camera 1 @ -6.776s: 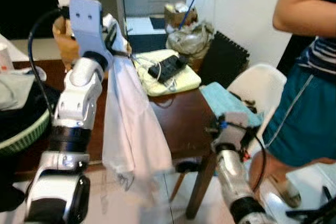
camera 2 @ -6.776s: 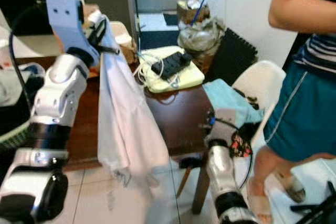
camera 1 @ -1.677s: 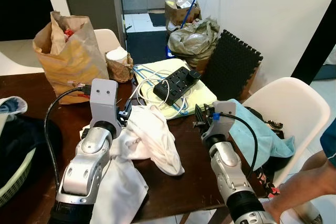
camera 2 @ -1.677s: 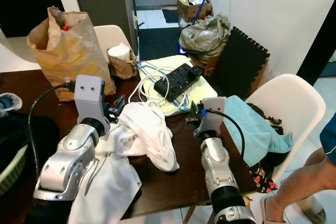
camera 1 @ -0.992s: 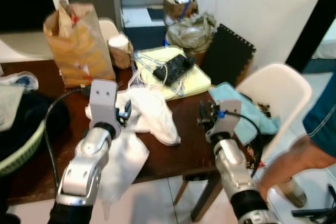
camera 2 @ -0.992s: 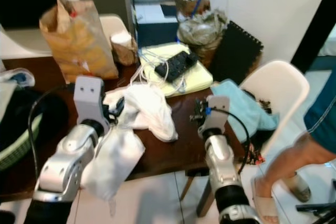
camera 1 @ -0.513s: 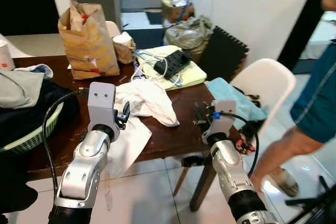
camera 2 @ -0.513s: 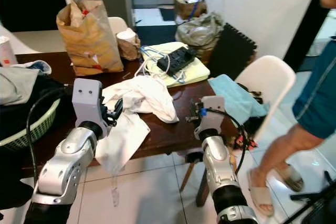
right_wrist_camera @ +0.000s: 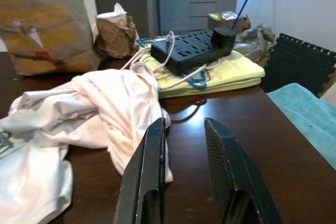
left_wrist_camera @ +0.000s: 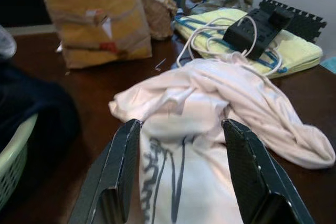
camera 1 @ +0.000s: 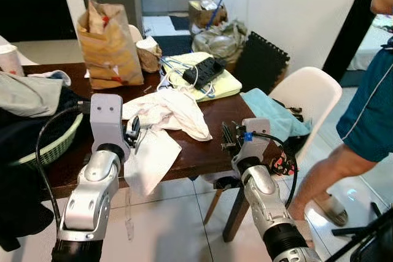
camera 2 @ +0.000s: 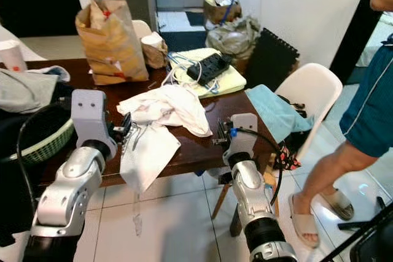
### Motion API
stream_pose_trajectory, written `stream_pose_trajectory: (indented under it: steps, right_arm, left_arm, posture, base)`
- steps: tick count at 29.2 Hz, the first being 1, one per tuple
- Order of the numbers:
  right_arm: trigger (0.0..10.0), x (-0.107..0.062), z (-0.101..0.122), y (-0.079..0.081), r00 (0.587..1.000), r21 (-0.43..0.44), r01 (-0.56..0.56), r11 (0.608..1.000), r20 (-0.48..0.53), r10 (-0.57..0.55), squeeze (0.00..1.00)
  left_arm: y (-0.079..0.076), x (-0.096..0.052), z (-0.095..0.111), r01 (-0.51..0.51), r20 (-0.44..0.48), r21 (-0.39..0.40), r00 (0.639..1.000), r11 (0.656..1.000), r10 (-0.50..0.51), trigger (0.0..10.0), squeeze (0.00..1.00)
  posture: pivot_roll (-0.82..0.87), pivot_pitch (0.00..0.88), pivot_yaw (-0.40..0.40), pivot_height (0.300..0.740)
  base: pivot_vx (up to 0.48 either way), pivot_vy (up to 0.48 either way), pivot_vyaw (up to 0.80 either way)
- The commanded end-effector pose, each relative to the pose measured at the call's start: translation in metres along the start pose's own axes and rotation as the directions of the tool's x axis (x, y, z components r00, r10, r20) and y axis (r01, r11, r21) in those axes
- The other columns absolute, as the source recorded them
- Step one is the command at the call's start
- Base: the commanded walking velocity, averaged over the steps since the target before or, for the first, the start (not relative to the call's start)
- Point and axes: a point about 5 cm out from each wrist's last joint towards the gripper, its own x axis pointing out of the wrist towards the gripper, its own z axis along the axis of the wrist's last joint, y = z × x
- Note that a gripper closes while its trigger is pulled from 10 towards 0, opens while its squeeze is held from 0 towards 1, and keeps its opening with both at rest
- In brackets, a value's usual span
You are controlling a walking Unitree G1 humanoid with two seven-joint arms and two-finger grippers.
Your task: Hang hanger
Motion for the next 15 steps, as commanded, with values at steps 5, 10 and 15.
stream_pose_trajectory:
  steps: [5, 10, 15]
  right_arm:
    - [10.0, 0.001, -0.0011, -0.0026, 1.0, 0.008, 0.012, 1.0, -0.013, -0.012, 0.0]
    - [10.0, 0.0003, -0.0029, -0.0024, 1.0, 0.009, 0.013, 1.0, -0.019, -0.013, 0.0]
    - [10.0, 0.0008, -0.0031, -0.0021, 1.0, 0.009, 0.013, 1.0, -0.02, -0.013, 0.0]
  left_arm:
    - [0.0006, -0.0002, 0.0009, -0.002, 0.0, 0.018, 1.0, 1.0, 0.002, 10.0, 0.0]
    - [-0.0009, -0.0006, 0.0003, 0.009, -0.001, 0.027, 1.0, 1.0, -0.009, 10.0, 0.0]
    - [-0.0002, 0.0001, 0.0012, 0.01, 0.0, 0.029, 1.0, 1.0, -0.01, 10.0, 0.0]
  posture:
    - [0.07, 0.02, -0.035, 0.74]
    - [0.07, 0.019, -0.034, 0.74]
    - [0.07, 0.018, -0.032, 0.74]
  base:
    - [0.0, 0.372, 0.0]
    - [0.0, 0.372, 0.0]
    - [0.0, 0.368, 0.0]
